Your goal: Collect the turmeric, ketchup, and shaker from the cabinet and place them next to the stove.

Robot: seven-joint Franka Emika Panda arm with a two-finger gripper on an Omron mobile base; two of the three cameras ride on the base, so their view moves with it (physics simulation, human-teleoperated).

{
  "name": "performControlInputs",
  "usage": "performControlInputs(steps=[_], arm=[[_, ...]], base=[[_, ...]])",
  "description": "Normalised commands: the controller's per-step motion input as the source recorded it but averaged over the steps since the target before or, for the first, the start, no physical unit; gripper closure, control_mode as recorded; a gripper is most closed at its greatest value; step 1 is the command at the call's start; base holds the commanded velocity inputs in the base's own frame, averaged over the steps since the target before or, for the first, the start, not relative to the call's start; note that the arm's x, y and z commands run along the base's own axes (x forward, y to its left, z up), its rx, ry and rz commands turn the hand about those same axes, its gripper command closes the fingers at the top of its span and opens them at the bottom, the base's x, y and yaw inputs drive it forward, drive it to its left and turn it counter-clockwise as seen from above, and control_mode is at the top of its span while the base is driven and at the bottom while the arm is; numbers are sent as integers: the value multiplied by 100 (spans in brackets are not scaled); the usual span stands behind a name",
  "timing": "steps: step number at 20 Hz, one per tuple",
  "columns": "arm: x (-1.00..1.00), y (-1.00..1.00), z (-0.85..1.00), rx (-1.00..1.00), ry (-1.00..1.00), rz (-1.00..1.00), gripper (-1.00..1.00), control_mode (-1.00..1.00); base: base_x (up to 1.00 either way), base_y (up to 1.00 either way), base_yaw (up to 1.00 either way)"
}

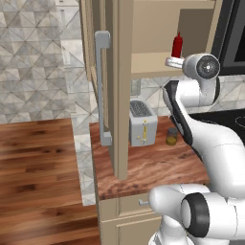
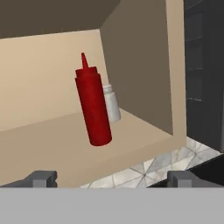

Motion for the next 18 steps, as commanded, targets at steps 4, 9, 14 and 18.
performControlInputs(steps=[4, 9, 14, 18], arm=[[-2, 0, 26, -1, -9, -3, -100, -100], [2, 0, 0, 0, 0, 0, -100, -100], [0, -1, 6, 0, 0, -1, -100, -100], [1, 0, 11, 0, 0, -2, -100, -100]], base=[[0, 0, 0], [0, 0, 0], [0, 0, 0], [0, 0, 0]])
